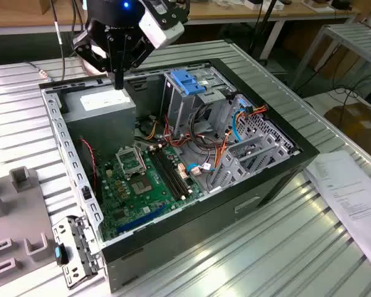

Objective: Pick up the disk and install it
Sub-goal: 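Reach for the disk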

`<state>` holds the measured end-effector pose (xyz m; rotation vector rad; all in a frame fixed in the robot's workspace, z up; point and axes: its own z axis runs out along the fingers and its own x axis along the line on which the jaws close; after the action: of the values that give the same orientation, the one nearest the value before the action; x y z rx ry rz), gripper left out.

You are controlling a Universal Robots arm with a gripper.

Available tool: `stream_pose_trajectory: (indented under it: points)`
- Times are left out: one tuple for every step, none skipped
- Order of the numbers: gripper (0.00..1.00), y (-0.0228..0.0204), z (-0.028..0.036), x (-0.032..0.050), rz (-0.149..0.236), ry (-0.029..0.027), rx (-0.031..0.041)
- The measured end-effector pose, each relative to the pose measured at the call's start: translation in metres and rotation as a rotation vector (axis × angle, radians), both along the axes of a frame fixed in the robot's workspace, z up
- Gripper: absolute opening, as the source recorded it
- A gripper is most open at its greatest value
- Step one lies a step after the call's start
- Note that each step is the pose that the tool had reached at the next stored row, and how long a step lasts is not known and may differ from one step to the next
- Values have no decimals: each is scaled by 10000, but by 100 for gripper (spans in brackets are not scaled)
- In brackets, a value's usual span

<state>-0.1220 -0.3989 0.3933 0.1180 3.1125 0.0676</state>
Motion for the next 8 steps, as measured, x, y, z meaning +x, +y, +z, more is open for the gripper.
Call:
stream_pose_trajectory:
  points:
    - [11, 0, 0, -1, 0, 0, 0]
    - [11, 0, 0, -5, 0, 0, 0]
    - [11, 0, 0, -6, 0, 0, 0]
    - [11, 0, 0, -7, 0, 0, 0]
    - [11, 0, 0, -9, 0, 0, 0]
    - [11, 0, 0, -10, 0, -1, 1]
    - [11, 0, 0, -13, 0, 0, 0]
    - [11, 0, 0, -14, 0, 0, 0]
